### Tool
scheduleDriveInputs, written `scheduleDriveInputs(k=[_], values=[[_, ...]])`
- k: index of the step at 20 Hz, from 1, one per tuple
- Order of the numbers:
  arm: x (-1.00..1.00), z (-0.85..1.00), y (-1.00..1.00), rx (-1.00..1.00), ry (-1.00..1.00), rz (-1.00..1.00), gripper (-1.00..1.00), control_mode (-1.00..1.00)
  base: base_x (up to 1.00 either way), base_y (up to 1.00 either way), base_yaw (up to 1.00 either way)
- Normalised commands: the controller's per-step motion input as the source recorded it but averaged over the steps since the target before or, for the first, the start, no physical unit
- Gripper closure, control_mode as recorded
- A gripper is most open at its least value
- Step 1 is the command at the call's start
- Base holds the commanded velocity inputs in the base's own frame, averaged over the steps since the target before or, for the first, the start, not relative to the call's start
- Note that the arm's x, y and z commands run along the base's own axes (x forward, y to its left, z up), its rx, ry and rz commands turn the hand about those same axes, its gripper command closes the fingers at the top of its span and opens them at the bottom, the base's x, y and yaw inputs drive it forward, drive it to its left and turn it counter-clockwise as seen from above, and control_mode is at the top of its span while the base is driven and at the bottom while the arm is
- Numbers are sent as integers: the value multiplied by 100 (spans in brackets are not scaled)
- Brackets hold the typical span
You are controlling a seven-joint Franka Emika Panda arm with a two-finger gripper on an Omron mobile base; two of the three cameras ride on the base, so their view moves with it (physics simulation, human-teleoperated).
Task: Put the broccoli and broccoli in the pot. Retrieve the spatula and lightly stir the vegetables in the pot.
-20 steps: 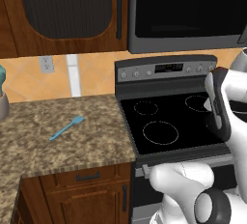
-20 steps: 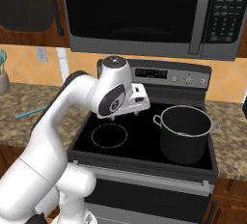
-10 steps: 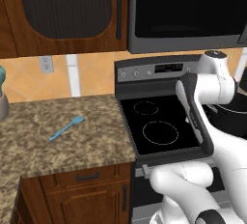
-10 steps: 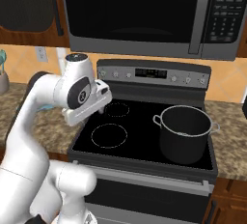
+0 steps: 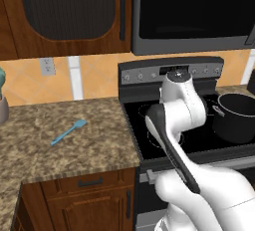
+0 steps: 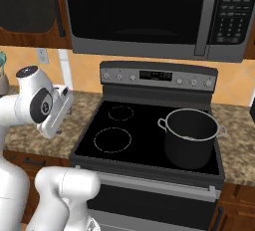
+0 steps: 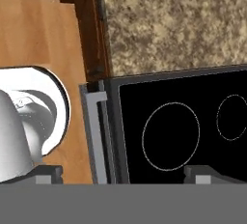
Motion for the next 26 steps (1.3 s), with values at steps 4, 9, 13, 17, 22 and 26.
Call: scheduleDriveInputs(k=[4,9,13,17,22,26], values=[[0,0,100,-22,-12,35,-100,-100,0,0,0],[1,0,100,-22,-8,24,-100,-100,0,0,0],[0,0,100,-25,-9,10,-100,-100,0,0,0],[5,9,100,-25,-7,1,-100,-100,0,0,0],[29,1,95,-19,0,0,-100,-100,0,0,0],[48,0,87,-19,0,2,-100,-100,0,0,0]])
